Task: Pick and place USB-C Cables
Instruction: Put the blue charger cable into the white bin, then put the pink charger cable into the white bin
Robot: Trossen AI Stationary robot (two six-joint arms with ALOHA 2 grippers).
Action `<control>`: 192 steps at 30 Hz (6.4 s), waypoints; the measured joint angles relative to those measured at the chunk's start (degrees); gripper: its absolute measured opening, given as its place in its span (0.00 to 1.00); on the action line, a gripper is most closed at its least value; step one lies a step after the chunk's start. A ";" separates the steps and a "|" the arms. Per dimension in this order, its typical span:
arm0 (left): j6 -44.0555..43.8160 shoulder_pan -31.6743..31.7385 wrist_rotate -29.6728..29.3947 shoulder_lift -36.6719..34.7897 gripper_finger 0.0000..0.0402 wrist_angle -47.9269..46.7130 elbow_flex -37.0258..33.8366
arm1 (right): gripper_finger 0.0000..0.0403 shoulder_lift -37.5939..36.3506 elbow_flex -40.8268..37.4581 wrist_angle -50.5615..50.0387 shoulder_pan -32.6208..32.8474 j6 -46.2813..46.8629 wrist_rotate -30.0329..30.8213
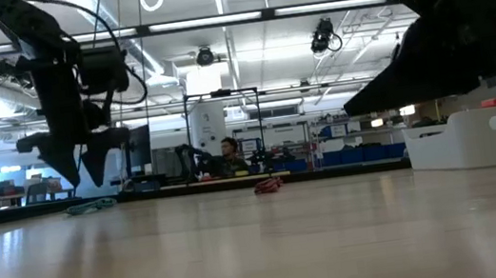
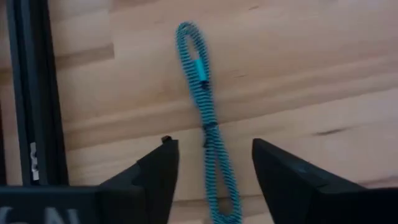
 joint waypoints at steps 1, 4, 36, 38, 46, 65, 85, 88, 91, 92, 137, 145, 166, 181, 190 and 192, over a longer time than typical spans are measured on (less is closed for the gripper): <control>0.73 1.70 1.65 0.44 0.56 0.11 0.00 | 0.25 0.31 0.00 -0.12 0.00 0.53 0.05; 2.70 5.79 4.78 0.50 0.65 0.55 -0.02 | 0.25 1.32 0.00 0.19 0.10 1.86 0.31; 9.51 3.74 10.17 11.09 0.05 7.69 -0.07 | 0.25 1.60 -0.27 -12.64 11.65 12.02 14.41; 9.24 -0.06 12.56 9.92 0.07 8.69 -0.11 | 0.25 1.76 -1.53 -13.43 11.67 14.45 13.01; 7.60 -18.53 9.68 9.02 0.05 27.06 -0.09 | 0.26 1.91 -8.60 -7.90 10.36 25.40 14.36; 20.94 -39.47 2.99 19.99 0.06 83.68 0.17 | 0.30 1.77 -10.43 48.23 -10.80 -14.87 -16.37; 36.50 -41.47 7.44 35.03 0.08 87.24 14.88 | 0.46 1.73 -9.52 50.99 -16.96 -15.74 -30.34; 36.52 -41.47 7.11 35.10 0.11 86.30 15.16 | 0.30 1.73 -9.33 51.01 -16.99 -17.39 -29.99; 36.52 -41.30 5.69 35.01 0.17 82.75 15.24 | 0.10 1.73 -9.31 50.74 -16.41 -17.73 -26.48; 36.36 -41.09 5.44 34.96 0.20 80.54 15.26 | 0.07 1.59 -9.38 50.42 -15.74 -18.41 -24.15; 30.72 -42.41 -14.85 34.88 0.44 63.81 15.13 | 0.08 -54.15 -13.36 -18.56 -23.29 16.04 5.19; 31.13 -42.04 -14.81 34.88 0.43 63.89 15.13 | 0.08 -43.87 14.49 -84.96 -44.12 34.69 -13.55; 31.12 -42.01 -14.78 34.88 0.43 63.93 15.13 | 0.08 -21.75 17.82 -100.98 -72.50 23.92 -27.36; 30.51 -42.19 -14.76 34.88 0.43 63.92 15.13 | 0.23 -21.20 10.52 -93.58 -76.32 17.81 -28.36; 30.16 -42.20 -14.75 34.88 0.43 63.92 15.13 | 0.43 -23.94 17.18 -100.56 -78.45 10.08 -25.84; 29.02 -42.19 -14.27 34.88 0.43 63.92 15.13 | 0.46 -25.83 19.20 -101.57 -77.96 8.81 -24.47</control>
